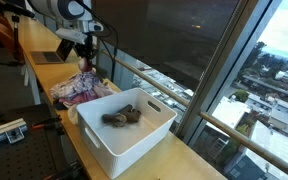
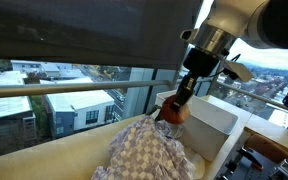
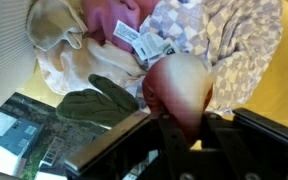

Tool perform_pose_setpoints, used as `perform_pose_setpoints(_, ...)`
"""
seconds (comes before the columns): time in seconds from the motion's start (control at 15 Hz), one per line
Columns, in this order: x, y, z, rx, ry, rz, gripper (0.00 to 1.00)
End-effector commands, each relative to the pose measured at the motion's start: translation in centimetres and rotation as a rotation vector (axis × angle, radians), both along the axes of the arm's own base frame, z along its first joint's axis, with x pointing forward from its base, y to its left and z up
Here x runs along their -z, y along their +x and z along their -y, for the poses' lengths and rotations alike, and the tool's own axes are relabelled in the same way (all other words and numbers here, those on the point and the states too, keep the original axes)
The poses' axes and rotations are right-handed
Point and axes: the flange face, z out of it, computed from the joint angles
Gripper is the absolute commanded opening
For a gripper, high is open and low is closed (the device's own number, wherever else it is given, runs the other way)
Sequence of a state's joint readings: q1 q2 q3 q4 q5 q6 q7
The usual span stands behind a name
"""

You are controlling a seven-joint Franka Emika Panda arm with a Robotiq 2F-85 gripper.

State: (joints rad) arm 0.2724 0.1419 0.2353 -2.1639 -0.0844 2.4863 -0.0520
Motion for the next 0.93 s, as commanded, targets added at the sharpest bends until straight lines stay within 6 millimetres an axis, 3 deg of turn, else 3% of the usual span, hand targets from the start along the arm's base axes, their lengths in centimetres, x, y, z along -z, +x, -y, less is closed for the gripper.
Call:
perform_pose_setpoints(0.0, 0.3, -0.4, 1.8, 0.005, -0.033, -0.002, 0.04)
perform_pose_setpoints(0.07, 0.6, 0.0, 2.3, 0.011, -0.037, -0.005, 0.04)
perform_pose_setpoints(0.13, 0.7, 0.3, 2.9, 0.017, -0.042, -0.004, 0.36)
perform_pose_setpoints(0.4, 0.0, 2.3, 6.1, 0.055, -0.035, 0.004, 0.61)
perform_pose_setpoints(0.6, -0.4, 4.6, 10.5, 0.1, -0.032, 0.019, 0.84)
perform_pose_setpoints(0.73, -0.3, 6.4, 15.0, 0.144, -0.034, 0.028, 0.97)
perform_pose_setpoints(0.87, 0.8, 7.9, 19.6, 0.187, -0.046, 0.035, 1.0)
